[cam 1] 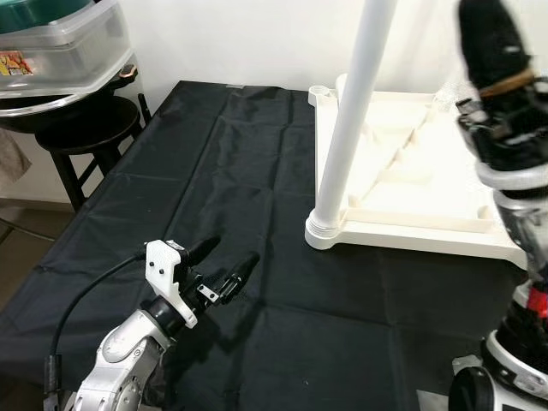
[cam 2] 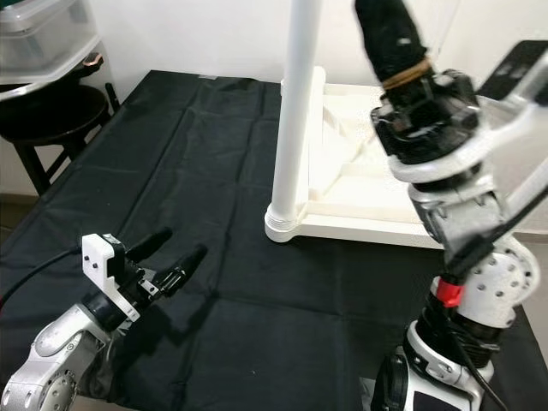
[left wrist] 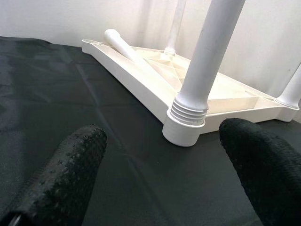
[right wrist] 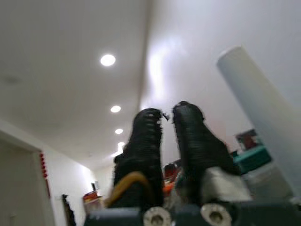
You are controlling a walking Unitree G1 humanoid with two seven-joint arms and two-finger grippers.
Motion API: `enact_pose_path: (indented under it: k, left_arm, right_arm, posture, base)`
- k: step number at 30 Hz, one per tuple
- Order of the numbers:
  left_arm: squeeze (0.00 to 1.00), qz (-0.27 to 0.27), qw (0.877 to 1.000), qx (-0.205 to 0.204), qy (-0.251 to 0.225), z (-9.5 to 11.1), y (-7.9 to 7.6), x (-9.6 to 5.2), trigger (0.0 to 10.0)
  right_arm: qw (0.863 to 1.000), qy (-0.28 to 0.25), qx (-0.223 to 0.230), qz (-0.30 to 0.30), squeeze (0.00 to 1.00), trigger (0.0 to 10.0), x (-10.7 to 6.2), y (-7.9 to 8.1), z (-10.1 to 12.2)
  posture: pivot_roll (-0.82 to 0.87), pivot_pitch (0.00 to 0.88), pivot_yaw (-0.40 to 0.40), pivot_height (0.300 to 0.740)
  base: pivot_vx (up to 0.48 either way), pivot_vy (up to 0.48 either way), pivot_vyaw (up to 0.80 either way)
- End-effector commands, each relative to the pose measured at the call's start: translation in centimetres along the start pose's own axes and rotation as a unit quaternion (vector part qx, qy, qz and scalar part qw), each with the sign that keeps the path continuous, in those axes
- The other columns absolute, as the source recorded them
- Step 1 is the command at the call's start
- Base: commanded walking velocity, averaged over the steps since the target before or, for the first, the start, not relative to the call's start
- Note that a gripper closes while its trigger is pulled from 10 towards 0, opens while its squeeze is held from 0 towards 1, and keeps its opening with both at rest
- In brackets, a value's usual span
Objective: Building children table
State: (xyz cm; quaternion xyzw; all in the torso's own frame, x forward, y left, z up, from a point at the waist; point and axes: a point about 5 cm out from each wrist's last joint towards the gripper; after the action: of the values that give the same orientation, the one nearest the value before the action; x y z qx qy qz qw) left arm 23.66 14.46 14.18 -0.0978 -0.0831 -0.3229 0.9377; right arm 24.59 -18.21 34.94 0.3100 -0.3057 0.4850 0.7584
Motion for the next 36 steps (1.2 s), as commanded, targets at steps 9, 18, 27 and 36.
enact_pose_path:
  k: [9, 18, 27, 36]
  left_arm:
    - [0.00, -0.003, 1.000, 0.002, 0.000, -0.24, -0.05, -0.01, 10.0]
    - [0.00, -0.004, 1.000, 0.002, 0.001, -0.28, -0.03, 0.01, 10.0]
    - [0.00, -0.005, 1.000, 0.002, 0.001, -0.32, -0.07, 0.02, 10.0]
    - [0.00, -0.004, 1.000, 0.002, -0.001, -0.32, -0.10, 0.03, 10.0]
  right_arm:
    - [1.000, 0.003, -0.002, 0.011, 1.00, 10.0, 0.51, 0.20, -0.19]
    - [1.000, 0.005, -0.004, 0.019, 1.00, 10.0, 0.68, 0.47, -0.31]
    - [1.000, -0.017, -0.006, 0.011, 0.00, 0.0, 0.54, 0.42, 0.12]
    - [1.000, -0.009, -0.007, 0.012, 0.00, 0.0, 0.47, 0.48, 0.20]
  posture:
    - [-0.02, 0.100, -0.023, 0.740]
    - [-0.02, 0.098, -0.023, 0.740]
    - [-0.02, 0.093, -0.025, 0.740]
    - [-0.02, 0.093, -0.028, 0.740]
  base:
    - [0.000, 0.000, 0.00]
    - [0.000, 0.000, 0.00]
    - [0.000, 0.000, 0.00]
    - [0.000, 0.000, 0.00]
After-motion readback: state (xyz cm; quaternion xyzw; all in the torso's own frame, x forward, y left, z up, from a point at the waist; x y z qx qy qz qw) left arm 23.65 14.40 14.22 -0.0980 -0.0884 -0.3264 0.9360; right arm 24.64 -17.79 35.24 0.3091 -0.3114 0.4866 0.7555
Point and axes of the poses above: a point about 5 cm out from each wrist's last joint towards the gripper, its own x axis pointing out of the wrist towards the gripper, its own z axis along the axis of the wrist's last joint, y = z × x, and after that the axes turned 1 degree about -x, right-handed
